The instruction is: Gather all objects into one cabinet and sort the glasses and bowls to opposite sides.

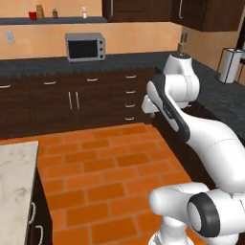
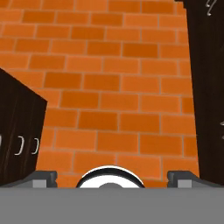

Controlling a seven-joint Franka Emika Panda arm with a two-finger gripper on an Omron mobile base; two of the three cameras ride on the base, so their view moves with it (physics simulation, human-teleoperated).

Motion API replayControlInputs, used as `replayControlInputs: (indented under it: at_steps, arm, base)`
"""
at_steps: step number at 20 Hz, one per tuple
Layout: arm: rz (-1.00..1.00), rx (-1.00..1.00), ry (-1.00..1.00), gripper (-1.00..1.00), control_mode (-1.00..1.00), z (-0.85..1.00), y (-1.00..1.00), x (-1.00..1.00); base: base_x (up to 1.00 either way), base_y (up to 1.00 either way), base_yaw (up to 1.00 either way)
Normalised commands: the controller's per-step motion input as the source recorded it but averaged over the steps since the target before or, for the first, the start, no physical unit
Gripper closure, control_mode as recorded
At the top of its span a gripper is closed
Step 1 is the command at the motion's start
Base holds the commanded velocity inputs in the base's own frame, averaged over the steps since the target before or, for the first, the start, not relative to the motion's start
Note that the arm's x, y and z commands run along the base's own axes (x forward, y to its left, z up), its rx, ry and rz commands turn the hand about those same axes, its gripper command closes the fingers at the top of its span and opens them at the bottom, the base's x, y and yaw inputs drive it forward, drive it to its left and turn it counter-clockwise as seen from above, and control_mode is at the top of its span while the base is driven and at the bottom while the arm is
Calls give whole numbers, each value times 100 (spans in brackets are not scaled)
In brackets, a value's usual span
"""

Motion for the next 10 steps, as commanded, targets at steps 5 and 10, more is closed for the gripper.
replayControlInputs:
  at_steps: [5, 10]
  arm:
    - [0, 0, 0, -100, 100, 0, 0, 0]
    - [0, 0, 0, -100, 100, 0, 0, 0]
  base:
    - [100, -2, -16]
    - [90, 0, -29]
